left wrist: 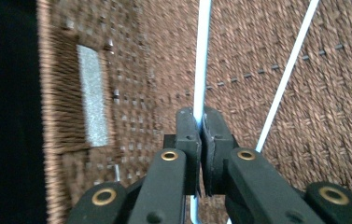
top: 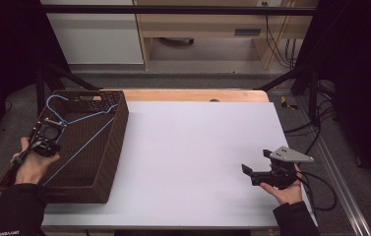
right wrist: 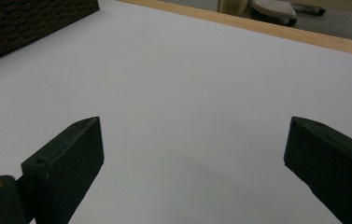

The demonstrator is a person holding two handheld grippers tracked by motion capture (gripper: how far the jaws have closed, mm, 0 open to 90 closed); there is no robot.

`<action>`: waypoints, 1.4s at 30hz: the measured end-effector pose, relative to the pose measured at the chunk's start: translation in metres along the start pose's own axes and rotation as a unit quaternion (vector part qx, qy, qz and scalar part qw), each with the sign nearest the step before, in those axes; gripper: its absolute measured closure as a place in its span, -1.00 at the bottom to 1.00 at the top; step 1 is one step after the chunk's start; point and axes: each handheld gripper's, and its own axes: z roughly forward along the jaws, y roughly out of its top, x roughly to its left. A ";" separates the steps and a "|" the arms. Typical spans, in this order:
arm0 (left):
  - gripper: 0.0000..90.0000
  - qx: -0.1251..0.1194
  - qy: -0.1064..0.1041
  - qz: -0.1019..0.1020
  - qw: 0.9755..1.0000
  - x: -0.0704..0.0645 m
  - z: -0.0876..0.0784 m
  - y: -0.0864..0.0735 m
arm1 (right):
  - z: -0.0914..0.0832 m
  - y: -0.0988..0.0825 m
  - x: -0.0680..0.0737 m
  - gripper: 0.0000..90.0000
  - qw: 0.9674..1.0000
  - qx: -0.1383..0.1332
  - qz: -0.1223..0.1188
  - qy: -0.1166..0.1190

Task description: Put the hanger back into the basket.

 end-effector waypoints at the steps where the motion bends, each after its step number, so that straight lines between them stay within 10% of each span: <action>1: 0.94 0.004 -0.002 0.000 1.000 -0.001 0.003 -0.001 | 0.000 0.000 0.000 -0.88 1.000 0.001 -0.001 -0.001; 8: 0.92 0.011 -0.019 -0.008 1.000 -0.005 0.015 -0.007 | 0.000 0.000 0.000 -0.88 1.000 0.000 0.000 0.000; 13: 0.69 -0.041 -0.041 -0.032 0.998 0.004 -0.005 -0.012 | -0.001 0.000 0.000 -0.88 1.000 -0.001 0.000 0.000; 24: 0.10 -0.202 -0.106 -0.056 0.972 -0.004 -0.065 -0.028 | -0.002 0.001 -0.001 -0.88 1.000 -0.007 0.004 0.002; 32: -0.29 -0.322 -0.183 -0.064 0.927 -0.029 -0.090 -0.033 | -0.003 0.001 -0.001 -0.88 1.000 -0.010 0.006 0.001; 42: -0.64 -0.392 -0.271 -0.019 0.879 -0.077 -0.105 -0.035 | -0.005 0.001 -0.002 -0.89 1.000 -0.019 0.006 0.006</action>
